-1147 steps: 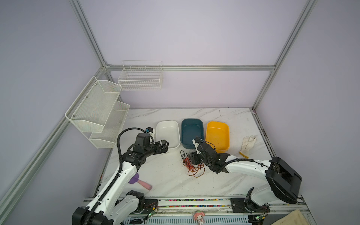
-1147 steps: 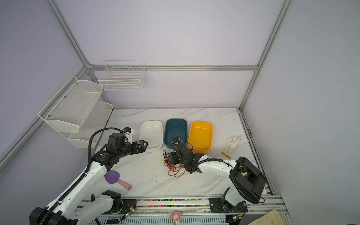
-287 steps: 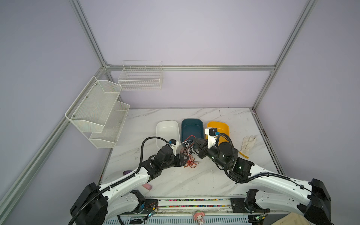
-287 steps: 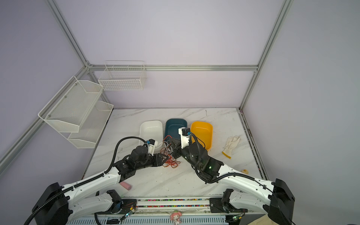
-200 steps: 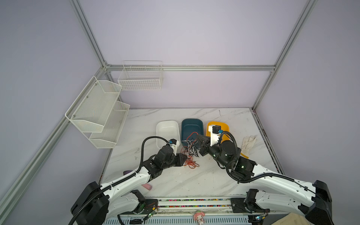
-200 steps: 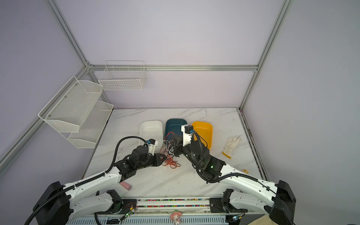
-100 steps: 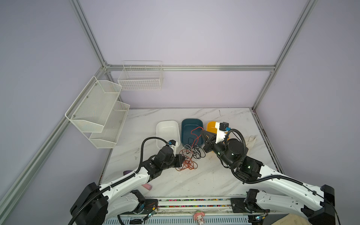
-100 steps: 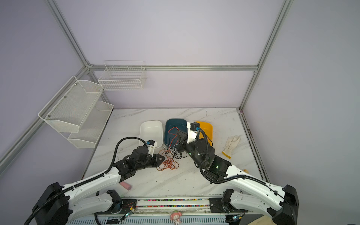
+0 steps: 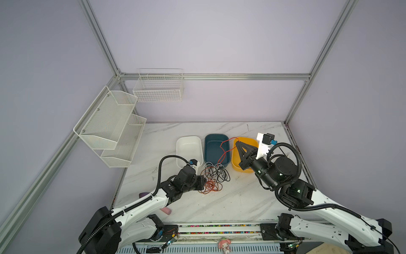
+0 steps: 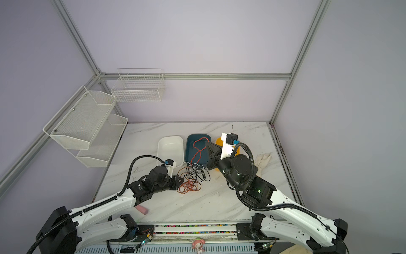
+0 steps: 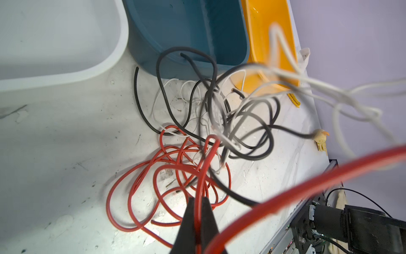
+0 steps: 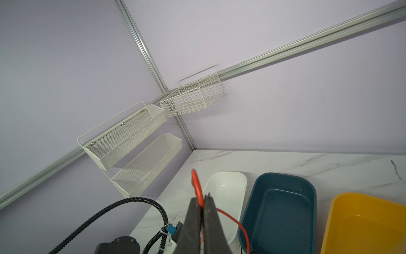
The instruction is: Untangle the cables
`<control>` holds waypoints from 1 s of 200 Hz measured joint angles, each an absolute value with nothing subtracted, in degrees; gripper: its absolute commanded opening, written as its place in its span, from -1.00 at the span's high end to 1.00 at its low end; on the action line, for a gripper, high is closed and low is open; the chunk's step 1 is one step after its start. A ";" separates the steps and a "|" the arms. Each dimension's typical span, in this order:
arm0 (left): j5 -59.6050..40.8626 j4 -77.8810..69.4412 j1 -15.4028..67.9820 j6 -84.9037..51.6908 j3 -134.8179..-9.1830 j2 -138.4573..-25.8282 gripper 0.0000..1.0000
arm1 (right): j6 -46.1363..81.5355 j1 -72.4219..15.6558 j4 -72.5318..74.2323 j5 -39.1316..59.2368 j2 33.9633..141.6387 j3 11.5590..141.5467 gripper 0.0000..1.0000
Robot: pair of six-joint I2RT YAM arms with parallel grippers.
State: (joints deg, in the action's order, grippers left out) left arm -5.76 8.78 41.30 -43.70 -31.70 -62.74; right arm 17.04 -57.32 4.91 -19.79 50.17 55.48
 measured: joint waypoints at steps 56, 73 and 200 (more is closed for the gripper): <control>-5.72 8.21 41.41 -42.81 -31.70 -62.74 1.00 | 15.29 -57.43 -1.10 -20.18 48.64 60.38 1.00; -5.72 7.97 41.41 -42.41 -31.70 -62.72 1.00 | 14.72 -57.49 -3.01 -20.16 48.71 61.80 1.00; -7.20 12.21 41.43 -42.15 -31.75 -55.88 1.00 | 14.94 -57.54 -4.49 -20.14 50.22 61.01 1.00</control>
